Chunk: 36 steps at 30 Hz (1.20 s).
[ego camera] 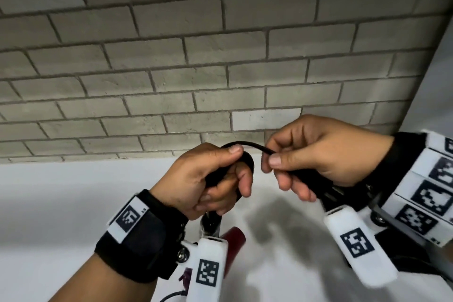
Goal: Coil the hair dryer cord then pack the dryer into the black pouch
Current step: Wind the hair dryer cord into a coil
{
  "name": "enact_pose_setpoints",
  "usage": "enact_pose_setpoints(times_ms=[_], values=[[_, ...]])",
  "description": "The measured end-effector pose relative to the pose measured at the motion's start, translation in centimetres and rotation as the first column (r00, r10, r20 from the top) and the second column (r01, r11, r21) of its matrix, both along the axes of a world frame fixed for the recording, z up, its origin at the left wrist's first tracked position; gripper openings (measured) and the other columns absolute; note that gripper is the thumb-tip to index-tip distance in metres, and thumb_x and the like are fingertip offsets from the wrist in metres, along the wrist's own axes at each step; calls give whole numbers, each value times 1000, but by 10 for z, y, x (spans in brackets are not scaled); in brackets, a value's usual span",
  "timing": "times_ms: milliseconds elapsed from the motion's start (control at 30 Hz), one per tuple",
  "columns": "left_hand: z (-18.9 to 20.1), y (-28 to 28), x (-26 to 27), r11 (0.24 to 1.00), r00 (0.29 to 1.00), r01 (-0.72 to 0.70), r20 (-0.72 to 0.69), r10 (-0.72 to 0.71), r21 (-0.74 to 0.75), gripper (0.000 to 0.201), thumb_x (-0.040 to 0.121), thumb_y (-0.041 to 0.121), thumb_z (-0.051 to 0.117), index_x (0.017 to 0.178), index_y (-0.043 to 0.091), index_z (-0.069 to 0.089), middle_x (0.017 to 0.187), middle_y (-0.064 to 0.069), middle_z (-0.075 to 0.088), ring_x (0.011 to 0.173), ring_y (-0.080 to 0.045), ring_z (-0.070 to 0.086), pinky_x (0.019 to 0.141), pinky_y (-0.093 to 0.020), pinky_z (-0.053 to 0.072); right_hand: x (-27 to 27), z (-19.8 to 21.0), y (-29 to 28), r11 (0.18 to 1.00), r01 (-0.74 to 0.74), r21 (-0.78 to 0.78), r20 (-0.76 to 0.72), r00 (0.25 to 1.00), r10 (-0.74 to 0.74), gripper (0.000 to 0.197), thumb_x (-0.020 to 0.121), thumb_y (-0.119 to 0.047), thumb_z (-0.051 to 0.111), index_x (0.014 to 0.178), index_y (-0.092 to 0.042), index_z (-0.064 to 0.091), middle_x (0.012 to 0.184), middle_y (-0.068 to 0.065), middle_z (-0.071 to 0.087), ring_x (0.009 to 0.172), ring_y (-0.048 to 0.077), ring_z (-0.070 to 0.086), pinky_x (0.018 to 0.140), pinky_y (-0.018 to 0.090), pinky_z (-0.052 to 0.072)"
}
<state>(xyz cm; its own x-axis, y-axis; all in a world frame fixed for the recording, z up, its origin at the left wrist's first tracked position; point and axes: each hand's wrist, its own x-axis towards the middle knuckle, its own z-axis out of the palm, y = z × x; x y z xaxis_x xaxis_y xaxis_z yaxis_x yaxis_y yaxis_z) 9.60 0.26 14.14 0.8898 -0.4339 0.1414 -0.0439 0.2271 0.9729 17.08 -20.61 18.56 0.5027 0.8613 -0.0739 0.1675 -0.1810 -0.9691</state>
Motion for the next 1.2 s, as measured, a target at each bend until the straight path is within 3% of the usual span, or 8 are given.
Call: enact_pose_setpoints(times_ms=[200,267,333,500,600,800,1000,1200], values=[[4,0,3,953,961,272,-7,-275,-136,46,95,33,49,77,-6,66,35,2,25,26,-13,20,41,-29,28,-11,-15,8,988,114,102,150,980,-129,25,82,0,60,99,-18,65,92,11,73,66,22,70,57,47,46],[5,-3,5,932,942,331,-1,-335,-149,46,96,32,47,79,-6,66,35,2,26,26,-14,18,42,-31,29,-16,-22,16,972,157,173,48,985,-168,43,70,-4,59,108,-23,61,103,28,60,50,30,54,49,44,35],[5,-6,7,927,938,343,12,-345,-155,46,96,33,47,79,-6,67,35,2,25,25,-14,17,42,-30,30,-22,-24,21,961,103,256,-72,994,-87,43,66,-19,63,107,-9,61,84,40,56,44,23,36,43,36,24],[4,-9,8,934,947,320,16,-321,-160,53,97,40,47,80,-7,66,35,3,26,24,-15,21,46,-29,39,-30,-26,26,950,29,311,30,999,-41,21,92,-32,51,81,-16,58,65,1,69,39,45,40,38,40,16],[5,-16,7,964,978,209,20,-208,-163,59,94,48,48,79,-7,66,36,8,33,27,-10,42,57,-28,46,-29,-27,28,936,90,339,-3,996,-94,33,94,-34,44,67,-21,58,61,7,63,53,42,62,39,38,15],[12,-29,4,918,927,-372,-94,362,-136,44,71,52,66,62,9,59,37,6,32,28,-8,29,50,-27,44,-22,-24,27,916,259,306,70,954,-293,31,96,-37,49,76,-15,57,69,12,45,32,9,31,38,23,24],[25,-45,-4,873,877,-480,-51,477,-87,51,73,61,51,67,10,54,38,10,34,33,-7,23,53,-29,33,-18,-18,22,916,255,310,32,960,-279,35,97,-30,46,89,3,52,67,10,43,31,5,27,36,18,23],[27,-45,-2,869,866,-494,-106,489,-27,60,74,68,48,58,11,47,37,6,30,30,-10,18,51,-30,33,-19,-18,20,919,200,341,120,960,-254,43,89,-41,52,76,-1,56,66,17,48,31,7,32,35,21,24]])
